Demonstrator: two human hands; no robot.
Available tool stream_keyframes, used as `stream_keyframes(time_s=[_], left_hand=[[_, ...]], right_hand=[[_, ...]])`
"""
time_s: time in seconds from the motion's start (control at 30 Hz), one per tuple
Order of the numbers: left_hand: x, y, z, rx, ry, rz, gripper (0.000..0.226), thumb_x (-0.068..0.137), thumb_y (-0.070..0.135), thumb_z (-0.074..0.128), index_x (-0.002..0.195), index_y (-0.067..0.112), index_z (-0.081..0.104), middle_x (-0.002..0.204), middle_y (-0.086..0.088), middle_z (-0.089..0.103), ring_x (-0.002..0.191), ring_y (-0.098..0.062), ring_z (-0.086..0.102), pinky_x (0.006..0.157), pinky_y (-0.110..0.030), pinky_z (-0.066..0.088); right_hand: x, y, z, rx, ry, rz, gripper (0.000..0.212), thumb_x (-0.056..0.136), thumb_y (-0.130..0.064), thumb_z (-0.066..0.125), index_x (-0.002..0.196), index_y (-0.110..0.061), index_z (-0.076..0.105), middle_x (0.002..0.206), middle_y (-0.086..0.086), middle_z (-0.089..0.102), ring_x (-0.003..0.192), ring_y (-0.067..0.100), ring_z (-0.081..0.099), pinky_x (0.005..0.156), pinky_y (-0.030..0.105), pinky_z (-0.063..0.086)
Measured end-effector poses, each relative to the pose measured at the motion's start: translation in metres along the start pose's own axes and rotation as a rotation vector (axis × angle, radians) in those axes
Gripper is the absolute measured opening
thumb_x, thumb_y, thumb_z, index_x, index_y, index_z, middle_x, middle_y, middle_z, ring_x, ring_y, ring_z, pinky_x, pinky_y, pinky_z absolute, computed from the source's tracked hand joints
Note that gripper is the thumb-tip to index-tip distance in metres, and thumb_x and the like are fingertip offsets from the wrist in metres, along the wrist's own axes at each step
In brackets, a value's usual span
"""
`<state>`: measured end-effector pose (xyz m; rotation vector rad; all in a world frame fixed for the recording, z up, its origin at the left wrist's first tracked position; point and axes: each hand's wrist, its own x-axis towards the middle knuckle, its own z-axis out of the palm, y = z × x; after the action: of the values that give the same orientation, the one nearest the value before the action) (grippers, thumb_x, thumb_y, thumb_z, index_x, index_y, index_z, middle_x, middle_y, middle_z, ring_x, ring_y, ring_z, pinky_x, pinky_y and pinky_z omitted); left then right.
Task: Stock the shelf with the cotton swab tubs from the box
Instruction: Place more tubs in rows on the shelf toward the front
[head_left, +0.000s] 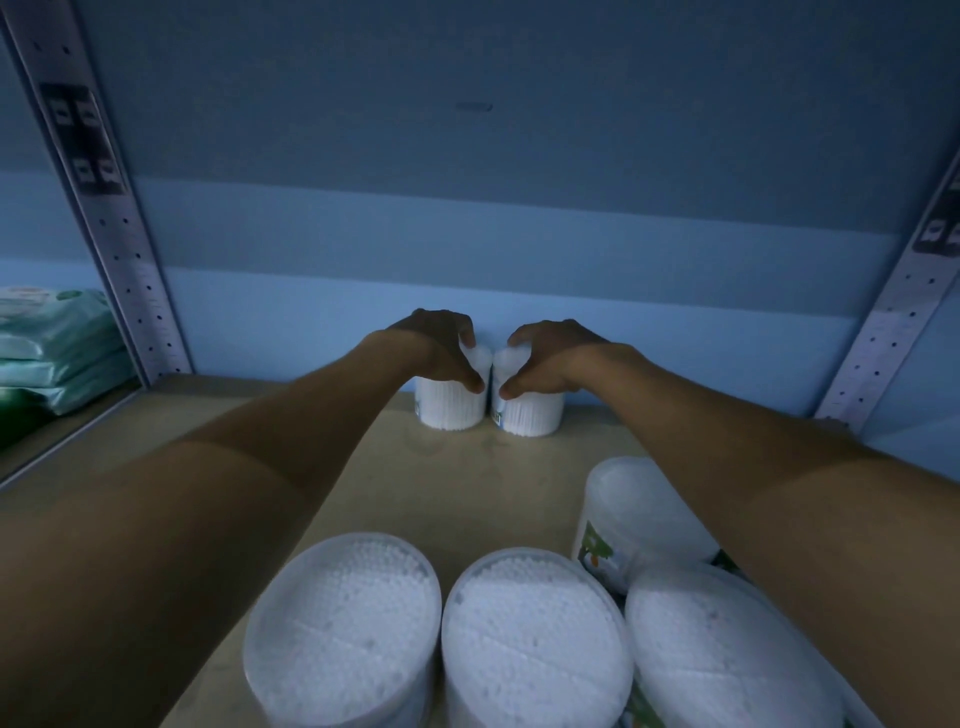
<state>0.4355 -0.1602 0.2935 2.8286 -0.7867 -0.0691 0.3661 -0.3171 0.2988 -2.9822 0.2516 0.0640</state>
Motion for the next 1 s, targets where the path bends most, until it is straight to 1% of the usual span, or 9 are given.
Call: stream_keyframes(time_s=[0.13, 0.2, 0.3, 0.4, 0.47, 0.53, 0.63, 0.8, 1.0], left_hand=[[-0.009, 0.000, 0.000, -0.018, -0.020, -0.005, 0.063, 0.076, 0.049, 0.078, 0.129, 0.027, 0.051, 0.142, -0.001, 0.047, 0.125, -0.024, 0.045, 0.085, -0.030, 0.038], [-0.018, 0.000, -0.003, -0.031, -0.031, -0.013, 0.063, 0.075, 0.048, 0.079, 0.129, 0.028, 0.052, 0.141, 0.000, 0.047, 0.125, -0.023, 0.045, 0.086, -0.030, 0.039], [-0.034, 0.001, -0.010, -0.027, -0.070, -0.027, 0.063, 0.074, 0.049, 0.080, 0.129, 0.030, 0.053, 0.140, 0.002, 0.046, 0.120, -0.021, 0.048, 0.083, -0.029, 0.044], [-0.052, 0.003, -0.019, -0.041, -0.132, -0.042, 0.064, 0.075, 0.046, 0.079, 0.132, 0.030, 0.054, 0.137, 0.002, 0.045, 0.107, -0.020, 0.051, 0.077, -0.028, 0.052], [-0.064, 0.003, -0.024, -0.081, -0.163, -0.054, 0.065, 0.076, 0.042, 0.080, 0.133, 0.028, 0.055, 0.132, 0.002, 0.045, 0.105, -0.021, 0.054, 0.077, -0.030, 0.058], [-0.076, 0.003, -0.027, -0.118, -0.191, -0.067, 0.066, 0.075, 0.040, 0.082, 0.133, 0.027, 0.055, 0.125, 0.002, 0.045, 0.104, -0.023, 0.057, 0.075, -0.031, 0.060], [-0.094, 0.004, -0.030, -0.146, -0.235, -0.089, 0.067, 0.074, 0.035, 0.083, 0.134, 0.026, 0.054, 0.121, 0.001, 0.045, 0.105, -0.025, 0.058, 0.075, -0.031, 0.061], [-0.117, 0.005, -0.033, -0.177, -0.281, -0.128, 0.070, 0.073, 0.029, 0.084, 0.137, 0.027, 0.053, 0.123, 0.001, 0.043, 0.109, -0.026, 0.059, 0.078, -0.032, 0.061], [-0.134, 0.005, -0.033, -0.190, -0.274, -0.141, 0.070, 0.074, 0.029, 0.085, 0.137, 0.026, 0.053, 0.122, 0.002, 0.042, 0.110, -0.026, 0.058, 0.082, -0.034, 0.061]], right_hand=[[-0.008, -0.002, 0.002, 0.008, -0.007, 0.032, 0.087, 0.075, -0.054, 0.079, 0.149, -0.031, 0.039, 0.147, 0.003, 0.046, 0.127, 0.026, 0.049, 0.097, 0.041, 0.053], [-0.014, -0.005, 0.002, 0.004, -0.017, 0.039, 0.090, 0.073, -0.055, 0.079, 0.150, -0.034, 0.037, 0.149, 0.003, 0.044, 0.129, 0.027, 0.048, 0.097, 0.041, 0.052], [-0.026, -0.009, 0.000, -0.009, -0.042, 0.031, 0.089, 0.075, -0.056, 0.078, 0.151, -0.033, 0.036, 0.151, 0.003, 0.042, 0.131, 0.027, 0.046, 0.100, 0.040, 0.049], [-0.043, -0.015, -0.003, -0.022, -0.057, 0.005, 0.084, 0.080, -0.058, 0.074, 0.150, -0.031, 0.036, 0.153, 0.001, 0.040, 0.135, 0.025, 0.043, 0.103, 0.036, 0.043], [-0.056, -0.019, -0.006, -0.015, -0.060, -0.018, 0.080, 0.082, -0.057, 0.072, 0.149, -0.030, 0.039, 0.153, 0.000, 0.041, 0.135, 0.023, 0.043, 0.104, 0.034, 0.042], [-0.068, -0.022, -0.008, -0.015, -0.065, -0.033, 0.078, 0.082, -0.059, 0.072, 0.147, -0.031, 0.041, 0.152, -0.001, 0.042, 0.134, 0.022, 0.045, 0.104, 0.034, 0.043], [-0.084, -0.028, -0.011, -0.035, -0.097, -0.047, 0.074, 0.080, -0.062, 0.070, 0.144, -0.035, 0.043, 0.149, -0.002, 0.045, 0.130, 0.022, 0.048, 0.102, 0.035, 0.045], [-0.102, -0.034, -0.017, -0.072, -0.145, -0.067, 0.070, 0.079, -0.065, 0.071, 0.140, -0.040, 0.046, 0.143, -0.003, 0.050, 0.125, 0.020, 0.051, 0.099, 0.034, 0.045], [-0.113, -0.039, -0.016, -0.077, -0.151, -0.087, 0.070, 0.077, -0.063, 0.073, 0.139, -0.042, 0.047, 0.141, -0.005, 0.051, 0.123, 0.019, 0.051, 0.092, 0.031, 0.043]])
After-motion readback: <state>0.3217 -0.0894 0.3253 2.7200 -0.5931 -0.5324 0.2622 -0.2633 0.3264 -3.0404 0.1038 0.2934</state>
